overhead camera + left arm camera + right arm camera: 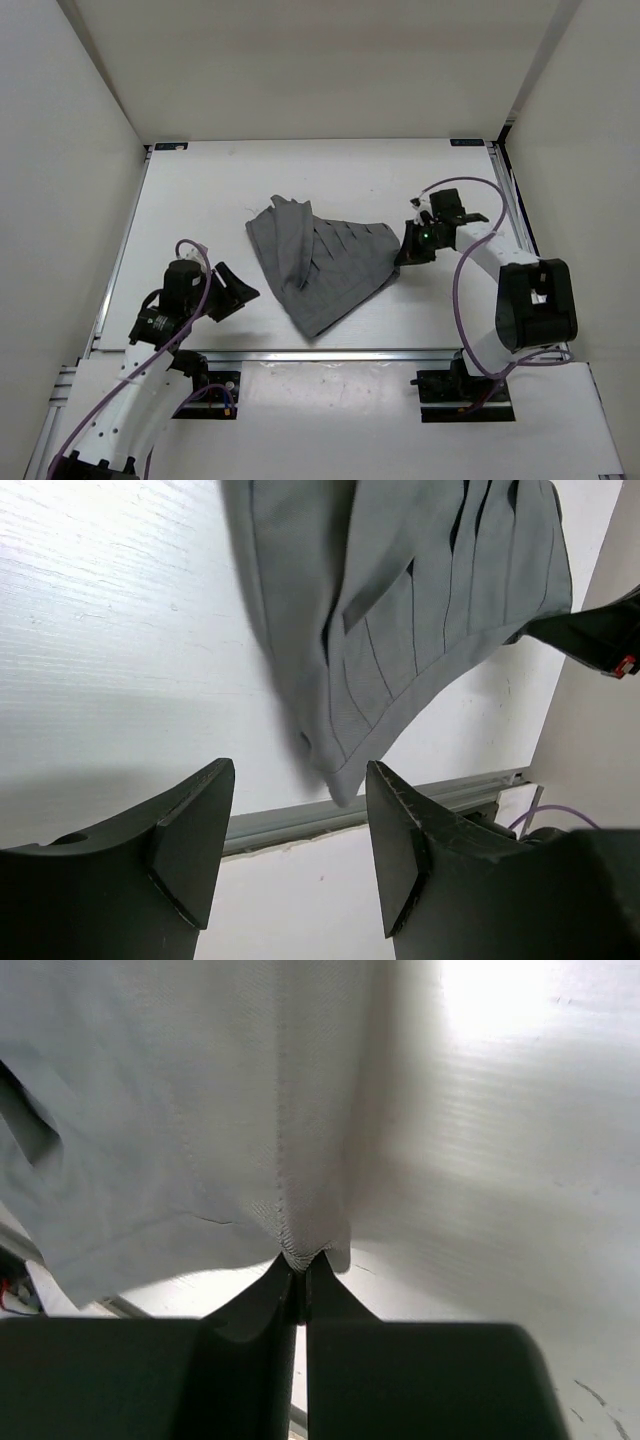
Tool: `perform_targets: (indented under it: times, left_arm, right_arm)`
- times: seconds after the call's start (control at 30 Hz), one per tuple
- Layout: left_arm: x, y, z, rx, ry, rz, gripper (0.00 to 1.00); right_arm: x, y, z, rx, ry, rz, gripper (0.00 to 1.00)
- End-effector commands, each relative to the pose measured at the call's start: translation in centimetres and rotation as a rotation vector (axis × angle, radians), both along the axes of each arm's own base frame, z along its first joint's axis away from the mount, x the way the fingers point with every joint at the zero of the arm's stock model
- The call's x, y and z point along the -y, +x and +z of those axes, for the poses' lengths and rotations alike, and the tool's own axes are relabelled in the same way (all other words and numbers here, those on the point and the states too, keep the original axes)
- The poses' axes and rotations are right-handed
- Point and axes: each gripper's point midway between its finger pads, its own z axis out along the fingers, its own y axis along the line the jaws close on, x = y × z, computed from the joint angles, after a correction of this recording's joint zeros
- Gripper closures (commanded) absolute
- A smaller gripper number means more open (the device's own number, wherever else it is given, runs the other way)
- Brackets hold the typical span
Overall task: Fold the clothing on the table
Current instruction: Flatten the skirt out
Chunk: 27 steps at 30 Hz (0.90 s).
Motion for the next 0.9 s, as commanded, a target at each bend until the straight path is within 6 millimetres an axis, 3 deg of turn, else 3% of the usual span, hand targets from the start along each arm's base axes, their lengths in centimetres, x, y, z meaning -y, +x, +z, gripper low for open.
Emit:
perform_targets:
  times: [0.0,0.03,0.07,0.1,0.13,0.17,0.2,0.23,0.3,0.4,0.5,0.57,0.6,0.67,0.7,0.77,0.87]
  left_arm:
    - [0.3,-0.2,0.4,0.007,-0.024,-0.015,0.34]
    - [0.3,-0.1,0.3,0.01,-0.019,-0.018,0.34]
    - [0.2,0.0,0.2,0.01,-0.016,-0.012,0.35]
    - [0.2,0.1,0.2,0.011,-0.014,-0.01,0.34]
    - [0.2,0.1,0.1,0.005,-0.008,-0.01,0.35]
    - [0.2,0.4,0.1,0.011,-0.003,-0.014,0.35]
    - [0.2,0.5,0.3,0.018,-0.002,-0.023,0.34]
    - [0.1,0.7,0.2,0.009,0.008,-0.018,0.35]
    - [0.1,1.0,0.3,0.012,0.019,-0.024,0.35]
    - [0.1,1.3,0.5,0.014,0.035,-0.03,0.35]
    - [0.5,1.4,0.4,0.018,0.024,-0.035,0.35]
    - [0.6,1.2,0.0,0.013,0.024,-0.043,0.35]
    - [0.5,0.9,-0.2,0.005,0.028,-0.046,0.35]
    - [0.5,0.6,-0.6,-0.006,0.03,-0.044,0.35]
    - [0.2,0.5,-0.9,-0.012,0.032,-0.036,0.35]
    - [0.2,0.3,-0.9,-0.008,0.03,-0.045,0.35]
    - [0.1,-0.1,-1.0,-0.018,0.023,-0.049,0.35]
  right_arm:
    - [-1.3,1.5,2.1,0.047,-0.059,0.056,1.0]
    - [-3.9,2.0,3.3,0.068,-0.031,0.13,1.0]
    - [-6.4,1.4,2.9,0.048,-0.02,0.208,1.0]
    - [-9.1,2.1,4.5,0.062,0.046,0.279,1.0]
    - [-13.2,1.7,8.1,0.127,0.16,0.406,1.0]
    - [-15.7,0.7,9.2,0.128,0.226,0.477,1.0]
    - [-18.6,-0.1,13.3,0.205,0.357,0.581,1.0]
    - [-20.4,-0.8,16.9,0.272,0.492,0.658,1.0]
    - [-20.8,-3.4,23.7,0.413,0.684,0.759,1.0]
    - [-16.6,-3.6,28.4,0.532,0.802,0.693,1.0]
    - [-10.8,-1.3,23.5,0.485,0.717,0.459,1.0]
    - [-7.1,-1.2,14.9,0.32,0.596,0.24,1.0]
    - [-5.2,-1.0,13.0,0.293,0.555,0.151,1.0]
    - [-1.8,-2.8,4.8,0.127,0.379,-0.033,1.0]
    - [-1.0,-3.4,2.9,0.079,0.339,-0.072,1.0]
    - [1.0,-6.2,-1.8,-0.078,0.23,-0.16,1.0]
    - [3.3,-7.4,-4.4,-0.145,0.126,-0.277,1.0]
